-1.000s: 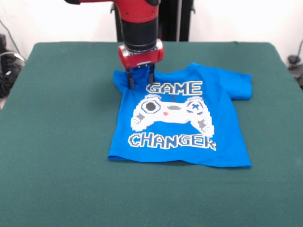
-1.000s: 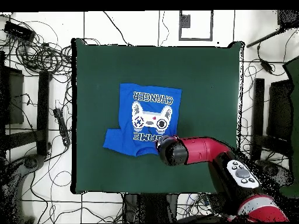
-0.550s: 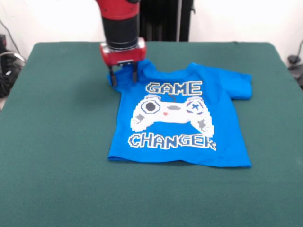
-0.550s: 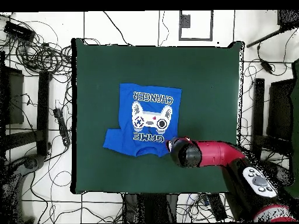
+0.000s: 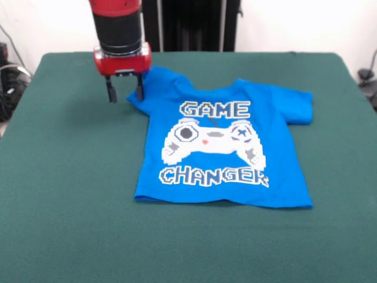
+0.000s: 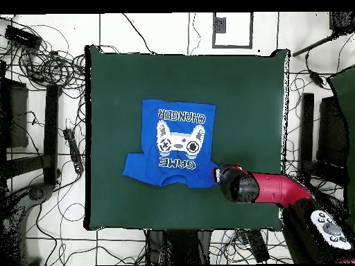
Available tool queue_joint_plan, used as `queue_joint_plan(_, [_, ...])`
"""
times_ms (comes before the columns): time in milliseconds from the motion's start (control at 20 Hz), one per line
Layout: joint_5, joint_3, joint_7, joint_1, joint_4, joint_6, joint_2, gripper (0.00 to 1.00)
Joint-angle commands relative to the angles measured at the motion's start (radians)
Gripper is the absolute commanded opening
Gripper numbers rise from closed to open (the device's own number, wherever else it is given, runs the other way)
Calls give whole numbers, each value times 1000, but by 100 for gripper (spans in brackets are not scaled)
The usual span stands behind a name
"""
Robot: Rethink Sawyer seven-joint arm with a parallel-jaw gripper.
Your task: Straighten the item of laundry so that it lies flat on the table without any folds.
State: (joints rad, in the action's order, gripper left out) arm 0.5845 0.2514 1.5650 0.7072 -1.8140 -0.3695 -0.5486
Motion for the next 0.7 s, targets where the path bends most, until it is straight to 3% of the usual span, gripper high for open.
queue_joint_plan(50, [-8, 101, -8, -46, 1, -64, 31, 100])
queue_joint_plan(700, [-31, 77, 58, -94, -20, -55, 2, 100])
